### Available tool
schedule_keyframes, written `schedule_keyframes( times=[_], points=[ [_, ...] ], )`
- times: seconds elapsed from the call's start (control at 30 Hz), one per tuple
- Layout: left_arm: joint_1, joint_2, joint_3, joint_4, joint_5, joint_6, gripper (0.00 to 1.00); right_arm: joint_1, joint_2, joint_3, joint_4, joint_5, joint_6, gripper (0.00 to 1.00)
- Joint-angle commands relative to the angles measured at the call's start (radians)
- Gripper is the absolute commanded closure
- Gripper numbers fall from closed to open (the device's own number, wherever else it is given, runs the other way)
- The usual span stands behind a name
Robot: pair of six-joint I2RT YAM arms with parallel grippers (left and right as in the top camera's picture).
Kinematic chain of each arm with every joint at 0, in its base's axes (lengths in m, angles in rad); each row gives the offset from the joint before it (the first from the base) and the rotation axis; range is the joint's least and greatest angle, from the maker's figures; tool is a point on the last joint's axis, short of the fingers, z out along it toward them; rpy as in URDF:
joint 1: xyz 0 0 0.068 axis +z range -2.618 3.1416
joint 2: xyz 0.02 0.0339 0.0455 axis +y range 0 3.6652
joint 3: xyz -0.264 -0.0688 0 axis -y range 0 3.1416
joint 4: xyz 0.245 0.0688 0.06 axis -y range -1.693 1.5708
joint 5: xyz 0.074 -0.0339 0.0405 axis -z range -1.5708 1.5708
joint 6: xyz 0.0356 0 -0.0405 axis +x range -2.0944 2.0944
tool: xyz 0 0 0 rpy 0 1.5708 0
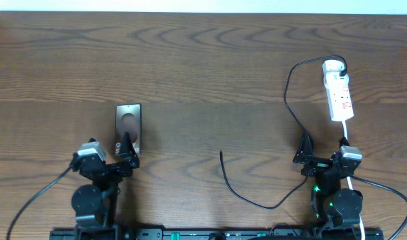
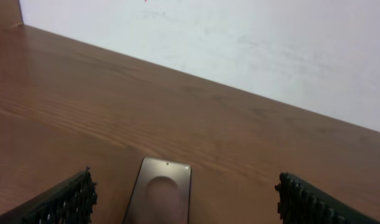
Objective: Plug charger to phone and switch on socket
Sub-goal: 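Move the left gripper over the silver phone and align with it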
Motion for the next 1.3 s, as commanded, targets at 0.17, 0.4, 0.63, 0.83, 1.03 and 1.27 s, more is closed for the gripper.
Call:
schedule_keyframes(
  times=[0.17,0.4,0.63,0.83,1.03,1.27],
  points=[
    [0.001,0.433,0.51,-0.211,0.014,0.002,0.09,-0.008,-0.006,-0.001,-0.005,-0.006,-0.015,0.01],
    [0.001,1.009,1.166,-0.707,0.017,0.052,0.09,-0.008,-0.006,-0.001,-0.005,-0.006,-0.015,0.01],
    [0.001,1.429,1.608,-1.036,0.018,0.101,0.09,-0.008,-0.006,-0.001,-0.005,-0.006,-0.015,0.01],
    [0.001,1.571,1.626,-1.043,0.017,0.101,0.09,-0.008,-0.006,-0.001,-0.005,-0.006,-0.015,0.01],
    [0.001,1.653,1.625,-1.045,0.014,0.101,0.55,-0.008,-0.006,-0.001,-0.005,-0.006,-0.015,0.01],
    [0.0,1.679,1.62,-1.064,0.021,0.087,0.02,-0.008,-0.006,-0.001,-0.005,-0.006,-0.015,0.01]
  ],
)
